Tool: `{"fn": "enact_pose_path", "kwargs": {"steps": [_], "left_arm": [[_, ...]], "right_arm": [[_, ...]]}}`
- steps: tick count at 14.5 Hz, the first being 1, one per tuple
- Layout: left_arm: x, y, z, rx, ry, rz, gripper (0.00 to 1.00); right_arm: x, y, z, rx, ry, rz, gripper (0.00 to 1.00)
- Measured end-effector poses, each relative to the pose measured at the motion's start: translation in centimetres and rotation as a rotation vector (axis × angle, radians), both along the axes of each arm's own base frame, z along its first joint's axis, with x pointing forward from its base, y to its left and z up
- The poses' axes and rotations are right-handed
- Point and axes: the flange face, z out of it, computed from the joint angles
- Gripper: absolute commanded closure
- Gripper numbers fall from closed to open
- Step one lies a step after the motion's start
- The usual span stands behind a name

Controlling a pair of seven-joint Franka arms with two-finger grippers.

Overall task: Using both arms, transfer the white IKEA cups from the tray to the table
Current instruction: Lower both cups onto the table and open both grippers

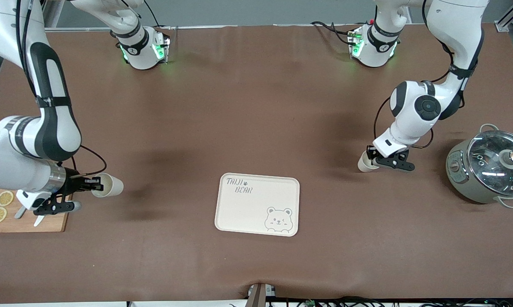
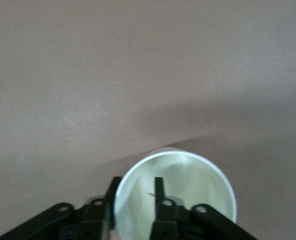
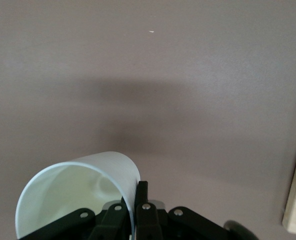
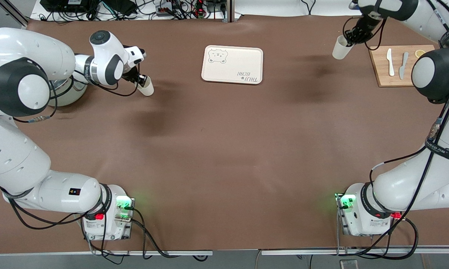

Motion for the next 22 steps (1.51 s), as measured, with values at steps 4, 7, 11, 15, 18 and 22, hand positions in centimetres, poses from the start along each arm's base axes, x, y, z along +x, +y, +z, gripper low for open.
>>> {"fn": "enact_pose_path", "kwargs": {"steps": [4, 7, 11, 15, 18, 22], "left_arm": [[0.5, -0.1, 0.7, 0.0, -0.003, 0.0, 0.0], [0.9, -0.1, 2.6, 0.01, 0.03, 0.001, 0.0], [1.3, -0.1, 7.9, 0.029, 0.094, 0.003, 0.0], [2.0, 0.0, 12.6, 0.041, 0.133, 0.008, 0.0], [3.8, -0.2, 17.0, 0.039, 0.112, 0.015, 0.0], [6.0, -1.0, 24.6, 0.036, 0.088, 0.03, 0.0]], "right_arm": [[-1.0, 1.3, -3.5, -0.02, -0.075, 0.003, 1.0], [-1.5, 2.2, -5.2, -0.033, -0.111, 0.008, 1.0], [-1.8, 2.3, -7.3, -0.048, -0.141, 0.004, 1.0], [-2.0, 2.2, -9.1, -0.059, -0.155, 0.0, 1.0], [-2.2, 2.1, -9.8, -0.066, -0.168, -0.003, 1.0], [-2.4, 2.6, -10.2, -0.069, -0.179, 0.002, 0.44]]}}
